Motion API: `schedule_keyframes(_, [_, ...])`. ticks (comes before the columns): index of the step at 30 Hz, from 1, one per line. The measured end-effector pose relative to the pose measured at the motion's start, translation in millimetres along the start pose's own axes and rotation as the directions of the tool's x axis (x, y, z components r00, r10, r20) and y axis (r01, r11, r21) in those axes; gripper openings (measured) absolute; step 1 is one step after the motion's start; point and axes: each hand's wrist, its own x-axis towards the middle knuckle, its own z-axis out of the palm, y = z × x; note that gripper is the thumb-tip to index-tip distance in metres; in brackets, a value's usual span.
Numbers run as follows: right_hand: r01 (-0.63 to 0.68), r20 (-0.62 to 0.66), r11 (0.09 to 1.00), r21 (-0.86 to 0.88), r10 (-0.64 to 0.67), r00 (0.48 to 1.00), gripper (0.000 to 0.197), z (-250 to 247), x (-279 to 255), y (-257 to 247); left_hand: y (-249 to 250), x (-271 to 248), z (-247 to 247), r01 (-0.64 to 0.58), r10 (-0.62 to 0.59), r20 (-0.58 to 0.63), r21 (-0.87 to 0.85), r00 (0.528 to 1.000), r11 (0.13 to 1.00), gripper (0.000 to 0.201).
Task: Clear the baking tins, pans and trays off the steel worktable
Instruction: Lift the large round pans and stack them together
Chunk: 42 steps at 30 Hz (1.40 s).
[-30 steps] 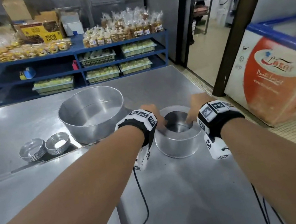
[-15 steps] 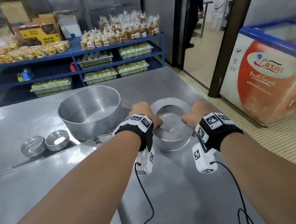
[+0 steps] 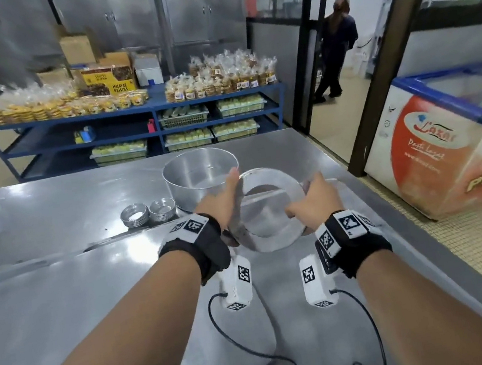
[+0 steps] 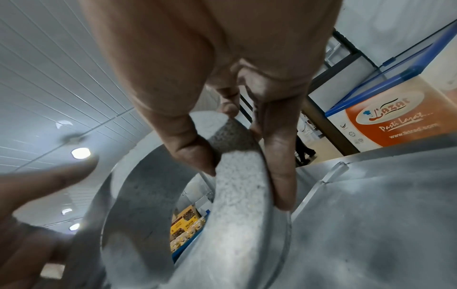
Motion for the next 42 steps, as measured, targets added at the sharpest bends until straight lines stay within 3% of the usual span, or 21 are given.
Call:
schedule_keyframes(2, [0.053, 0.002, 0.997, 0.050, -0.053, 0.999, 0.044, 7, -35, -5, -21, -22, -23, 0.030, -0.032, -0.022, -0.093, 0.999, 0.995, 0.123])
schedule_keyframes(5, [0.104, 0.020, 0.990, 0.099, -0.107, 0.994, 0.046, 19, -81, -9, -43, -72, -54, 0.087, -0.087, 0.012, -0.269, 0.996, 0.959, 0.091])
schedule_keyframes(8, [0.099, 0.076, 0.976, 0.194, -0.115, 0.990, 0.042, 31, -122, -10, -72, -109, -82, 0.070, -0.066, 0.023, -0.331, 0.998, 0.941, 0.077])
schedule_keyframes(10, [0.060, 0.133, 0.931, 0.361, -0.115, 0.984, 0.038, 40, -146, -9, -92, -128, -98, 0.056, -0.043, 0.044, -0.366, 0.998, 0.929, 0.072])
schedule_keyframes(13, [-0.061, 0.238, 0.832, 0.552, -0.087, 0.967, 0.058, 52, -177, -7, -117, -158, -118, 0.024, 0.001, 0.061, -0.405, 0.998, 0.914, 0.059])
schedule_keyframes(16, [-0.093, 0.242, 0.770, 0.631, -0.082, 0.967, 0.044, 57, -205, -6, -135, -186, -130, -0.001, 0.029, 0.055, -0.447, 0.998, 0.895, 0.057])
schedule_keyframes(19, [-0.053, 0.152, 0.803, 0.593, -0.047, 0.987, 0.036, 71, -228, 3, -153, -208, -138, -0.043, 0.076, 0.050, -0.472, 0.996, 0.880, 0.079])
schedule_keyframes(22, [-0.039, 0.080, 0.866, 0.499, -0.001, 0.997, 0.077, 84, -253, 13, -171, -228, -141, -0.028, 0.071, 0.066, -0.506, 0.995, 0.862, 0.075])
schedule_keyframes(24, [-0.023, 0.013, 0.905, 0.425, 0.019, 1.000, 0.086, 83, -272, 13, -182, -238, -141, -0.018, 0.061, 0.080, -0.459, 0.995, 0.888, 0.065])
schedule_keyframes(29, [-0.075, 0.026, 0.947, 0.311, 0.070, 0.997, 0.049, 92, -304, 30, -217, -252, -134, -0.055, 0.047, -0.033, -0.320, 0.998, 0.946, 0.076])
schedule_keyframes(34, [-0.095, 0.096, 0.972, 0.217, 0.076, 0.993, 0.015, 93, -327, 47, -248, -278, -123, -0.074, 0.046, -0.084, -0.368, 0.995, 0.927, 0.057])
schedule_keyframes(38, [-0.150, 0.184, 0.973, 0.176, 0.117, 0.976, 0.028, 91, -340, 56, -266, -292, -116, -0.066, 0.024, -0.108, -0.398, 0.994, 0.915, 0.047])
schedule_keyframes(42, [-0.133, 0.238, 0.986, 0.105, 0.105, 0.965, 0.024, 88, -349, 63, -281, -302, -110, -0.055, 0.010, -0.115, -0.400, 0.993, 0.915, 0.043])
